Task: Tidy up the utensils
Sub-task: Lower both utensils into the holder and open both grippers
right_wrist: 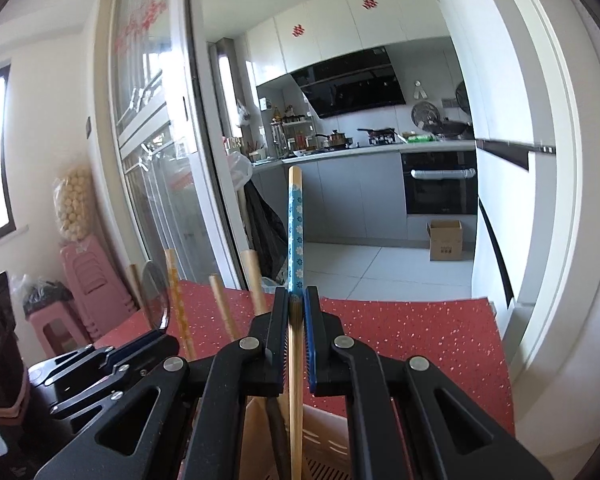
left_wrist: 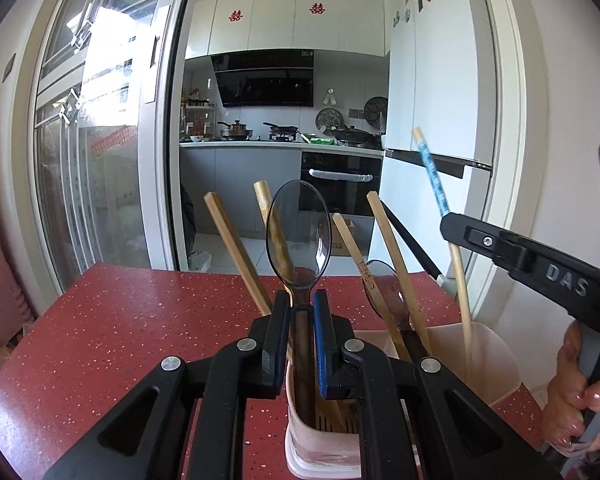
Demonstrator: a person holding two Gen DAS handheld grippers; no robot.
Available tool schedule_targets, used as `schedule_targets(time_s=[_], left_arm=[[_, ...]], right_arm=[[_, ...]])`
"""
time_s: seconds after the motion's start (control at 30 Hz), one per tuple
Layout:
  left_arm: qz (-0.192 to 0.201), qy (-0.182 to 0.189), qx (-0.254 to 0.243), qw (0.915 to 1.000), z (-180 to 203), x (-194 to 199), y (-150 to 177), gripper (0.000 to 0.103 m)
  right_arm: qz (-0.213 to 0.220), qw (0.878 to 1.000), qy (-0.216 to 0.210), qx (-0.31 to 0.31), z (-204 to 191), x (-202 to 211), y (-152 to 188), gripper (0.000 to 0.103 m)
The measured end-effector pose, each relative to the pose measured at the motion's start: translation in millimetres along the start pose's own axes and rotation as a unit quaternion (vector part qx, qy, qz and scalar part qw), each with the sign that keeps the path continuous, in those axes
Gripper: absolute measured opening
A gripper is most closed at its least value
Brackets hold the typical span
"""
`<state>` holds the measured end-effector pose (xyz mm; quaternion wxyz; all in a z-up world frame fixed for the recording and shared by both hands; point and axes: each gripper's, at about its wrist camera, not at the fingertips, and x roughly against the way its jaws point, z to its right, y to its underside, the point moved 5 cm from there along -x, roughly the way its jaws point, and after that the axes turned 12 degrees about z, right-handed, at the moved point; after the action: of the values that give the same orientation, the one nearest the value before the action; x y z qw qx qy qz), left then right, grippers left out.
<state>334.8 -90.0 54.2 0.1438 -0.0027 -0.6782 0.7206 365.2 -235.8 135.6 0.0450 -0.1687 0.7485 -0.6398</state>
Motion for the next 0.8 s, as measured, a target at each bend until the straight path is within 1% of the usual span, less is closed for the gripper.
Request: schedule_targets(time_s=[0.2, 0.33, 0.53, 0.6, 0.7, 0.73, 0.77, 0.8], left_arm=[[-0.001, -0.005, -0.011, 0.9999, 1, 0, -1, 0.041], [-0.006, -0.002, -0.015, 0.9999, 1, 1, -1, 0.041], [-0.009, -0.003, -0.018, 0.9998, 2, 3, -1, 0.041], [-0.013, -0.003, -0.02, 0.9997, 3, 3, -1, 0.041], [-0.017, -0.003, -0.021, 0.9996, 3, 3, -1, 0.041], [-0.018, -0.003, -0.021, 0.9996, 3, 3, -1, 0.041], [-0.02, -0.003, -0.02, 0.9996, 3, 4, -1, 0.041], [-0.023, -0.003, -0.019, 0.9996, 2, 3, -1, 0.041]], right_arm=[[0.026, 0.997, 0.005, 0.079, -22, -1, -6, 0.008], [0.023, 0.994, -0.005, 0.103, -32, -1, 2, 0.008], [-0.009, 0.992, -0.023, 0.126, -38, 9, 21, 0.008], [-0.027, 0.992, -0.028, 0.117, -37, 7, 24, 0.008], [-0.056, 0.994, -0.033, 0.088, -29, 3, 27, 0.009], [-0.063, 0.994, -0.034, 0.077, -26, 3, 27, 0.01], [-0.071, 0.995, -0.035, 0.067, -22, 3, 28, 0.017], [-0.08, 0.995, -0.033, 0.059, -19, 2, 28, 0.029]])
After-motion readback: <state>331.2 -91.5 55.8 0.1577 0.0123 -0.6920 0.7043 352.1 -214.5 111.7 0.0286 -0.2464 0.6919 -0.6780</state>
